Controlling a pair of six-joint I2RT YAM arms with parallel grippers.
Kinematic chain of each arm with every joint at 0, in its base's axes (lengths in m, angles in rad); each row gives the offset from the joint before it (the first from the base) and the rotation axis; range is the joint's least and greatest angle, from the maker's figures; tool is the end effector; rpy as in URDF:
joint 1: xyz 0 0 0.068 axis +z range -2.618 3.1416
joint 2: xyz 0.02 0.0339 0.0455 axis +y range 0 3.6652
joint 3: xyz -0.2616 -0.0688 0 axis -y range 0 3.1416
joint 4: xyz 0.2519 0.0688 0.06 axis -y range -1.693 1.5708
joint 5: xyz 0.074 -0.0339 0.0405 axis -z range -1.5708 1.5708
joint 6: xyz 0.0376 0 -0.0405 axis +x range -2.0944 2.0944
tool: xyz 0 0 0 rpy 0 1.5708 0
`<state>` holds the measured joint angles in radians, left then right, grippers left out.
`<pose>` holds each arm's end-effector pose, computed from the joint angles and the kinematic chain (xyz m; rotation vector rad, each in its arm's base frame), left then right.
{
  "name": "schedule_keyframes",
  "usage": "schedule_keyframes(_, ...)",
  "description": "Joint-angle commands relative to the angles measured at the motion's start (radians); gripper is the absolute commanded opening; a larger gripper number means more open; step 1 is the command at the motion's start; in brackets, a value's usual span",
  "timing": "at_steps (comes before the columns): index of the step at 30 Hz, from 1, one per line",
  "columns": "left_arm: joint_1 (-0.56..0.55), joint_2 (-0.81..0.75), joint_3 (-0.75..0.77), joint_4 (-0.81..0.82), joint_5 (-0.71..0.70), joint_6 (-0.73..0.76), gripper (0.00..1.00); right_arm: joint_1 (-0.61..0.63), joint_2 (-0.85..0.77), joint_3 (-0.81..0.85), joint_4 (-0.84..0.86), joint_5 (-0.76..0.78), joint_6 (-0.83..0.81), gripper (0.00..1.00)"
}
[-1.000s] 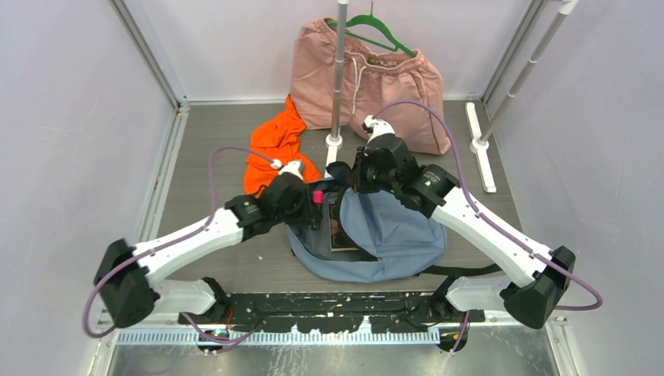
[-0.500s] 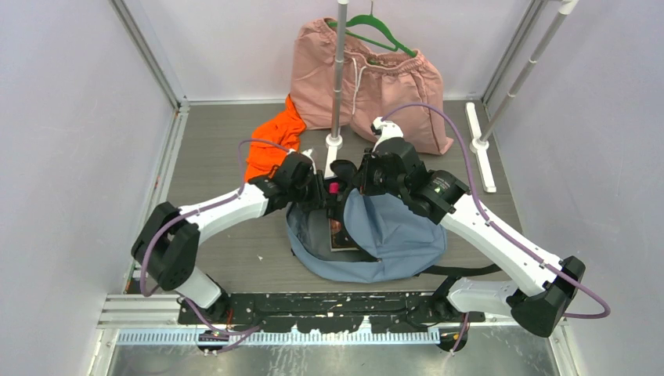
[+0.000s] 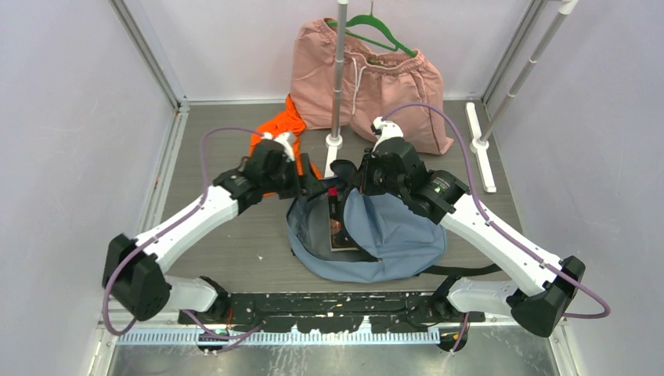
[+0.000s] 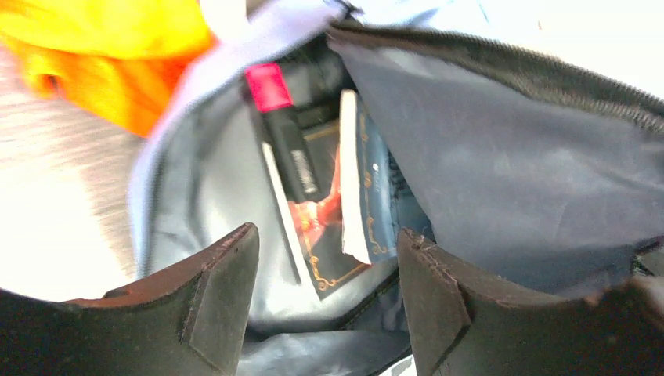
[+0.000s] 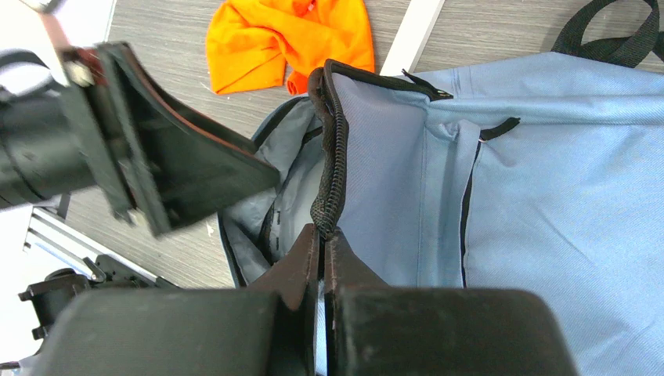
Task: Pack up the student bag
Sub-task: Place the stationery in the student bag.
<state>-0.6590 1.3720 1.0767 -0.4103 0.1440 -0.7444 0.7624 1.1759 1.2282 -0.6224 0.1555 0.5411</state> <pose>0.2429 -0.1950 0.2819 -0.0229 2.4326 -0.8587 0.1930 0.1763 0.3681 -0.1492 2.1879 0.5909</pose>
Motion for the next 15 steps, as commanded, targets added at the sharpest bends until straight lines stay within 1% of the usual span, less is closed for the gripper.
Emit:
schedule_keyframes(1,0.157,-0.098,-0.106,0.034,0.058,0.003,0.65,-0.003,-0.023,0.014,0.061,0.009,0.012,0.01)
schedule_keyframes(4,0.180,-0.098,-0.130,0.042,0.126,0.032,0.65,-0.004,-0.022,0.014,0.057,0.010,0.009,0.01)
schedule_keyframes(7,0.181,-0.033,-0.112,0.010,0.228,0.066,0.64,-0.004,-0.020,0.016,0.056,0.007,0.008,0.01)
schedule_keyframes(11,0.180,0.023,-0.109,-0.002,0.268,0.086,0.62,-0.004,-0.015,0.020,0.057,0.001,0.011,0.01)
schedule_keyframes(12,0.180,0.028,-0.115,0.012,0.270,0.085,0.59,-0.004,-0.014,0.020,0.056,0.001,0.012,0.01)
schedule_keyframes(13,0.180,0.034,-0.123,0.028,0.275,0.084,0.54,-0.005,-0.012,0.020,0.056,0.001,0.014,0.01)
schedule_keyframes(14,0.180,0.039,-0.128,0.039,0.275,0.081,0.47,-0.005,-0.011,0.019,0.056,0.000,0.015,0.01)
schedule_keyframes(15,0.180,0.047,-0.129,0.048,0.274,0.079,0.33,-0.005,-0.009,0.018,0.056,0.000,0.015,0.01)
